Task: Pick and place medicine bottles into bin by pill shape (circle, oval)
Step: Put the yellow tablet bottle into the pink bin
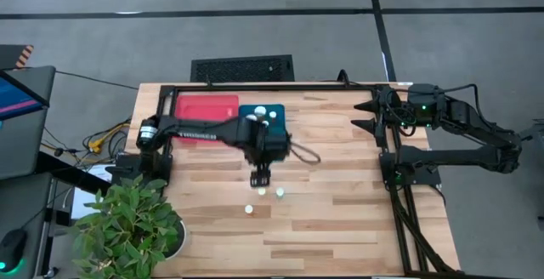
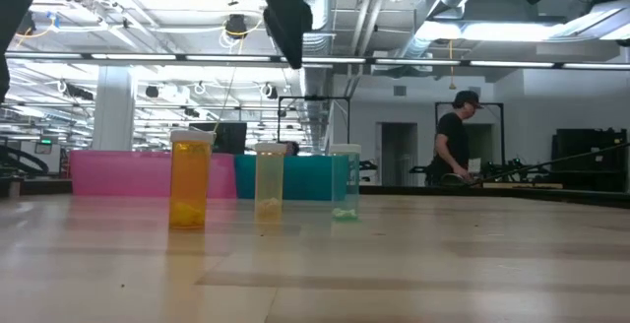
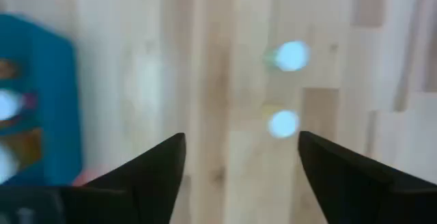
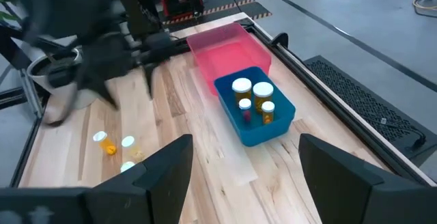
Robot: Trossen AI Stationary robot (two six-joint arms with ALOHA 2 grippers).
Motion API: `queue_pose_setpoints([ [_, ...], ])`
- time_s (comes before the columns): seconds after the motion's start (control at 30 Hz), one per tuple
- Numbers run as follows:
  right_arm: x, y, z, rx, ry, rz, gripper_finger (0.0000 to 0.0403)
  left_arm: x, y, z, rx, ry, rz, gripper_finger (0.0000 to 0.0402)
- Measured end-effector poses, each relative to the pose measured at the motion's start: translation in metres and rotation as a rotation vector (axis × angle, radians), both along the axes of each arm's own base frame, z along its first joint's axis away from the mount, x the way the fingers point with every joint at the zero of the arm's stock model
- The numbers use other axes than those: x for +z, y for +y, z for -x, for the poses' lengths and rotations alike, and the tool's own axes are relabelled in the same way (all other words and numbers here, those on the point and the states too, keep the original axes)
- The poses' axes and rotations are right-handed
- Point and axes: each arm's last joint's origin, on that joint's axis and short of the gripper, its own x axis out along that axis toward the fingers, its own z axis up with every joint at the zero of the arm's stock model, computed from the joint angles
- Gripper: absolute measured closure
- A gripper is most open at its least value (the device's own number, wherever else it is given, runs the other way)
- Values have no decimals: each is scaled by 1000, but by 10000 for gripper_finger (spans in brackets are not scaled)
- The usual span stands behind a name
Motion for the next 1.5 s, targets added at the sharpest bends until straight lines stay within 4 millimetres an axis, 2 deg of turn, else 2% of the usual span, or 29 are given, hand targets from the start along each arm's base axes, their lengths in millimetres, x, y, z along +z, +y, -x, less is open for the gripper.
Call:
queue_pose_setpoints([
  [0.17,0,0,0,2,0,1,127,-12,-35,1,-26,-1,-28,78],
  [0.3,0,0,0,3,0,1,127,-26,-49,0,-17,-15,-23,66],
  [0.5,0,0,0,4,0,1,127,-53,-55,-4,-30,-46,34,65],
  [0.7,0,0,0,5,1,0,127,-80,-54,4,-45,12,21,65],
  [0.93,0,0,0,5,2,0,127,-95,-54,3,-47,-20,11,66],
  [1.17,-3,0,1,5,31,-9,127,-109,-53,8,-48,5,4,108],
  [1.5,-4,1,1,4,38,-11,127,-107,-51,6,-41,-22,-35,185],
])
